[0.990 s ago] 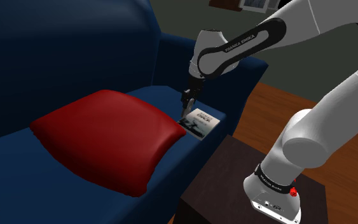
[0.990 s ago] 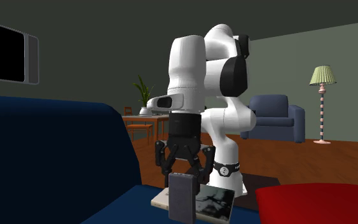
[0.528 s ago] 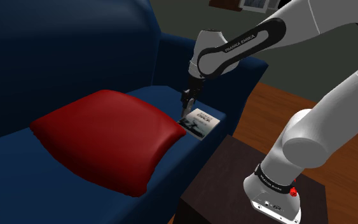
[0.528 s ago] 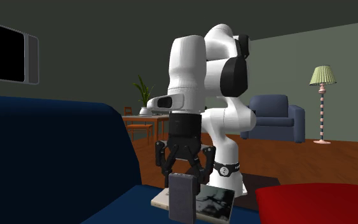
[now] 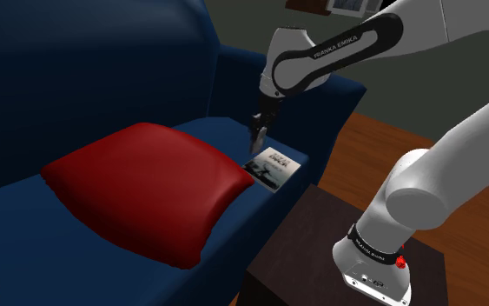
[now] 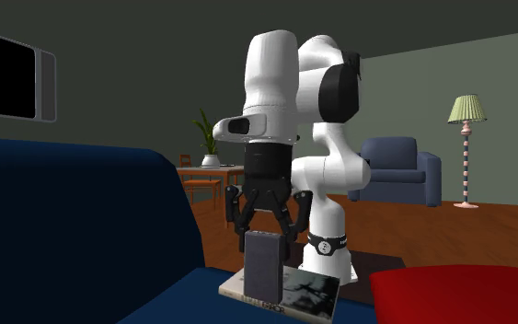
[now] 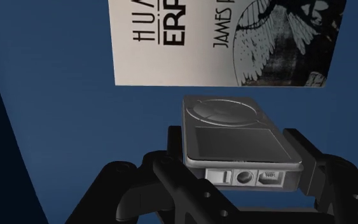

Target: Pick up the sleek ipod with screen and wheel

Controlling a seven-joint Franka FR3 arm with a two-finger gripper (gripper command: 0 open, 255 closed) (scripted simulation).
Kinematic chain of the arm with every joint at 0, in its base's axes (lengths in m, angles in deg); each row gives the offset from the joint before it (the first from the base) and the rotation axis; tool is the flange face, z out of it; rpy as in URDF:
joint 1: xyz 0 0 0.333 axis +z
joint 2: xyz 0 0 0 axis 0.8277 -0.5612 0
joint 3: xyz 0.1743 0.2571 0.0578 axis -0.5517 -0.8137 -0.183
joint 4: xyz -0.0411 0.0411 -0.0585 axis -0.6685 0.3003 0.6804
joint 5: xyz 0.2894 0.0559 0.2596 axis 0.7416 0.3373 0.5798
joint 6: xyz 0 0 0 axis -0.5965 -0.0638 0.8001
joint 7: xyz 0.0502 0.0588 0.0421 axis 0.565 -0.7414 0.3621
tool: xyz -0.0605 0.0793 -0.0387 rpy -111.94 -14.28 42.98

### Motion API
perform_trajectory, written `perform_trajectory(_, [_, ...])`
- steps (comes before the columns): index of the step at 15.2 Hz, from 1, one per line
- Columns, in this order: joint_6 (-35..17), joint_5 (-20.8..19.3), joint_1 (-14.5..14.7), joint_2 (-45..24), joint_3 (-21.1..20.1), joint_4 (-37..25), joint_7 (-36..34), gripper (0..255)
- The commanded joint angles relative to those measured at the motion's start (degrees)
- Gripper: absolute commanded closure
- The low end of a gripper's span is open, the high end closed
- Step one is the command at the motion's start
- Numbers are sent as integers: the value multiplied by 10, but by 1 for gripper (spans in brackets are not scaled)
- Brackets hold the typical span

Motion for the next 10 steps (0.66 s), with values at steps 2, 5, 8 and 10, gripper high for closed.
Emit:
perform_trajectory(2, [26, 0, 0, 13, 0, -13, 1, 255])
perform_trajectory(5, [51, 0, 0, 24, 0, -27, 1, 255])
perform_trajectory(8, [77, 0, 0, 33, 0, -43, 1, 255])
perform_trajectory(10, [78, 0, 0, 34, 0, -44, 1, 255])
